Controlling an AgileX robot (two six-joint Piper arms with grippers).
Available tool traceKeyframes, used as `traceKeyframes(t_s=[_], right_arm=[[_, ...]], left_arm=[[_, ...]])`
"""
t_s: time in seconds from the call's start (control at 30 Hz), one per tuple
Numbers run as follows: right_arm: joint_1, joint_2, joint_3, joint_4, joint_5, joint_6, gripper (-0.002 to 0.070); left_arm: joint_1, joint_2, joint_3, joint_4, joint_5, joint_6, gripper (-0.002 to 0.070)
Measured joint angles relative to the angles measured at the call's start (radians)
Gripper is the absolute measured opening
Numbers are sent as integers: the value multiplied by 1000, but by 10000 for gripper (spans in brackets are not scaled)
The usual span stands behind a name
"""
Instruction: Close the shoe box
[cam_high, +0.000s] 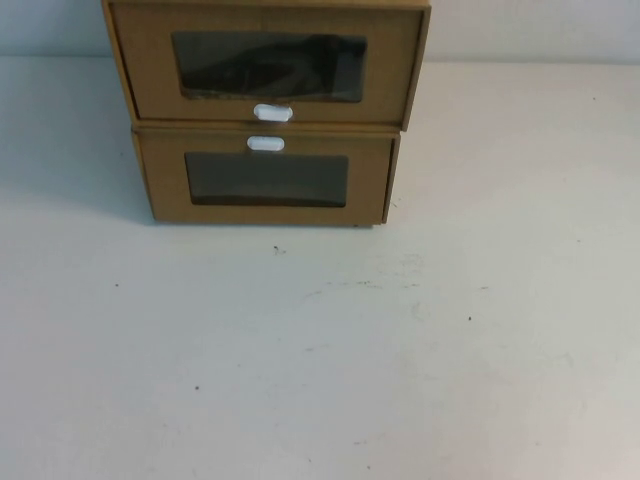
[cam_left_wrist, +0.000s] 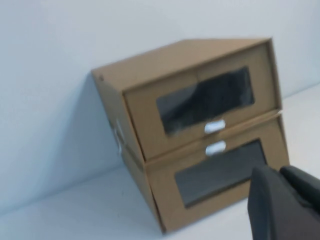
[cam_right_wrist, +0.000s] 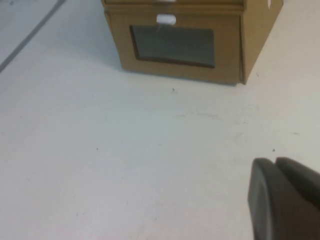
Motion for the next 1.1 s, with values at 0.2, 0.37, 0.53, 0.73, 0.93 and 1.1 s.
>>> traceKeyframes(t_s=[0.2,0.37,0.53,0.73,0.93,1.1], right_arm=[[0,-55,160,-4,-207,1,-11],[0,-55,313,-4,-441,3,-11],[0,-55,401,-4,-605,5,-11],[0,-55,414,-4,-621,5,-11],[0,-55,414,-4,-595,3,-11],[0,-55,414,-4,-577,3,-11]], left_arm=[[0,-7,194,-12,-99,0,-5],[0,6,343,-166,-327,0,-5],[0,8,467,-213,-453,0,-5],[0,8,476,-213,-462,0,-5],[0,8,476,-213,-458,0,-5],[0,8,476,-213,-458,0,-5]])
